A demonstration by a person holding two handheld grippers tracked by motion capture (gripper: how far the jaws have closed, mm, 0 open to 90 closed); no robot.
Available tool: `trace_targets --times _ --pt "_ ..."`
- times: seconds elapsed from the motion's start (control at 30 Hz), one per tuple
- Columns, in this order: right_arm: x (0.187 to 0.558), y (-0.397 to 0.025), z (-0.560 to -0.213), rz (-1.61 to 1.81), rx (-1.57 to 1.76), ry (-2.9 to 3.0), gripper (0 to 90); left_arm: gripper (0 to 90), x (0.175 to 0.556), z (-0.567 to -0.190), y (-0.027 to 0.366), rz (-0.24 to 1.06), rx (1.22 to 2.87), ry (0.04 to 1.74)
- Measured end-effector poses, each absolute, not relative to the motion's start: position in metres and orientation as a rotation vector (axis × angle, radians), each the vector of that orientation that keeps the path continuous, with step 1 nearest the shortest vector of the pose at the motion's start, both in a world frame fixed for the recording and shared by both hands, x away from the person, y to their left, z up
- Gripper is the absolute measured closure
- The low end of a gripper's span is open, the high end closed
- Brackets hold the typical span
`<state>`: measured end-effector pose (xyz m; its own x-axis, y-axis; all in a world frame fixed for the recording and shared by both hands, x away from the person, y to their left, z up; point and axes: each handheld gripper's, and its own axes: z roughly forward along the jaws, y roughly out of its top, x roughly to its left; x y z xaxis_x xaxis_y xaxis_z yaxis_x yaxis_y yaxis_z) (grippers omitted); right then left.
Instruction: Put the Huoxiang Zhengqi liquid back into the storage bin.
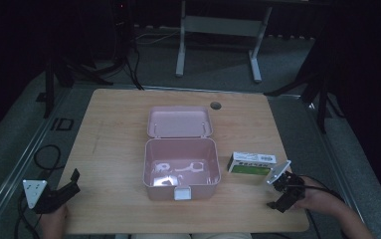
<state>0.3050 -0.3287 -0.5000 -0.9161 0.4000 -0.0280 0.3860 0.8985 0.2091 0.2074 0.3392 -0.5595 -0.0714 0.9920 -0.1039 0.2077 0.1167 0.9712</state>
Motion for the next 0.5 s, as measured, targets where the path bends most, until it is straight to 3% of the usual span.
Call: trace_targets --times 0.5 --pt "0.313 -0.290 -0.483 0.080 0.407 3.051 18.5 1.6 0.208 -0.559 0.339 1.055 1.267 1.455"
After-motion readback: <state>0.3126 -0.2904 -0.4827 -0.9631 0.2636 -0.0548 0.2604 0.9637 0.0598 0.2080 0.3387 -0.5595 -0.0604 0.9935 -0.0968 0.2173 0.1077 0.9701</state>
